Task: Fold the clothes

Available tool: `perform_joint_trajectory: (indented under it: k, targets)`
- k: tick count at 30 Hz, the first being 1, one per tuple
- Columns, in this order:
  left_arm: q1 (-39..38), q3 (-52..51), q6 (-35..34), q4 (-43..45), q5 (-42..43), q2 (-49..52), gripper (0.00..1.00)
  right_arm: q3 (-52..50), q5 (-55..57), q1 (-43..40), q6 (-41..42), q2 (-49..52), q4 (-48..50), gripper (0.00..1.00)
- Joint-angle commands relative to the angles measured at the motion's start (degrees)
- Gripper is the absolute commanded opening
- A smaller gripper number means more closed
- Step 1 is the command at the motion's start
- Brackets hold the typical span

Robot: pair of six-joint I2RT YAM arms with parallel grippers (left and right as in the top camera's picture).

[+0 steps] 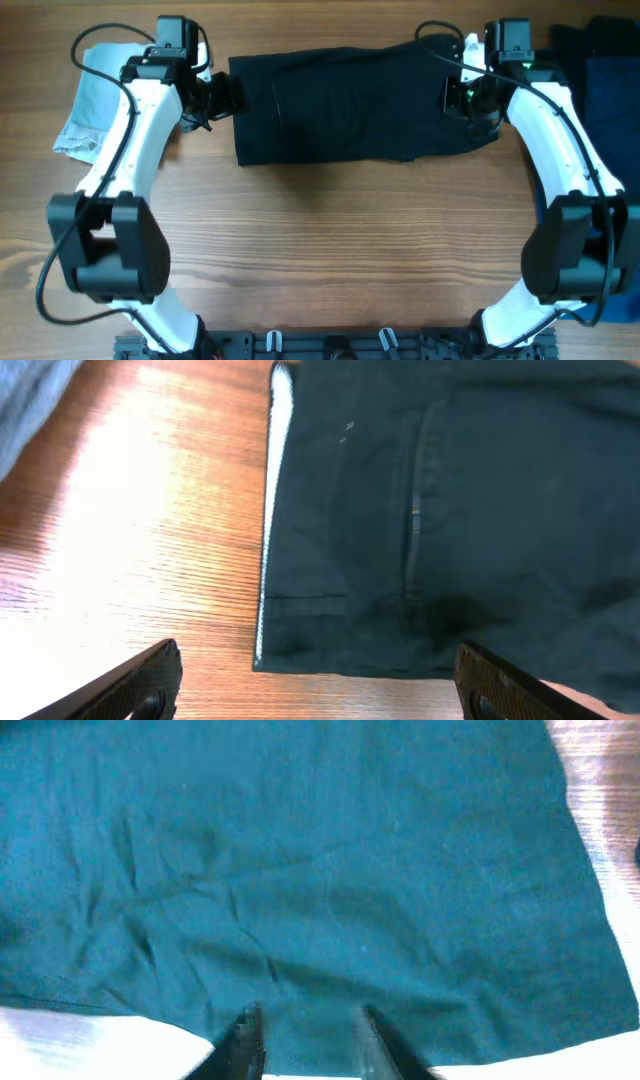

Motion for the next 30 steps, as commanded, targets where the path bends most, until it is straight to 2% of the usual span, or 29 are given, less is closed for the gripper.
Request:
perform_joint_trajectory:
  k: [1, 2, 7, 11, 17, 20, 21, 23, 24, 27, 29, 30]
  targets:
    - [0.04, -2.16, -3.21, -0.28, -0.50, 6.25, 0.90, 0.00, -0.55, 0.20, -1.03, 1.92, -0.28, 0.40]
    - [0.04, -2.19, -4.00, -0.24, -0.50, 8.11, 0.90, 0.00, -0.57, 0.26, -2.19, 1.95, -0.31, 0.43]
    - [-0.13, -2.19, -4.17, 0.35, 4.24, 14.08, 0.91, 0.00, -0.59, 0.35, -2.27, 1.95, -0.26, 0.44]
    - [-2.56, -2.23, -4.20, -0.09, 4.22, 14.34, 0.90, 0.00, -5.29, 0.68, -2.29, 1.99, -0.02, 0.42]
    - [-5.05, -2.23, -7.39, -1.29, 3.06, 14.40, 0.91, 0.00, -5.27, 3.96, -2.29, 1.99, 0.33, 0.42]
    - [-5.07, -2.23, -7.39, -1.33, 2.67, 14.40, 0.98, 0.00, -5.31, 4.52, -2.21, 1.99, 0.31, 0.41]
    - [-5.07, -2.23, -7.39, -1.36, 2.67, 14.43, 0.98, 0.00, -5.35, 4.66, -2.05, 1.99, 0.33, 0.41]
    - [-5.07, -2.84, -7.39, -1.03, 2.67, 14.45, 0.83, 0.00, -6.60, 5.51, -2.03, 1.99, 0.66, 0.34]
    - [-5.07, -3.63, -7.39, -0.24, 2.67, 14.45, 0.80, 0.00, -7.04, 5.90, -2.05, 1.99, 0.92, 0.33]
    - [-5.07, -7.87, -8.22, 2.62, 2.67, 14.45, 0.84, 0.00, -6.99, 7.69, -1.99, 1.99, 1.64, 0.33]
    - [-5.07, -8.72, -8.46, 2.47, 2.69, 14.45, 0.77, 0.00, -6.99, 8.02, -1.03, 1.99, 2.12, 0.32]
    - [-5.07, -8.72, -8.46, 2.34, 2.69, 14.45, 0.65, 0.00, -7.02, 8.02, 0.61, 1.99, 2.54, 0.29]
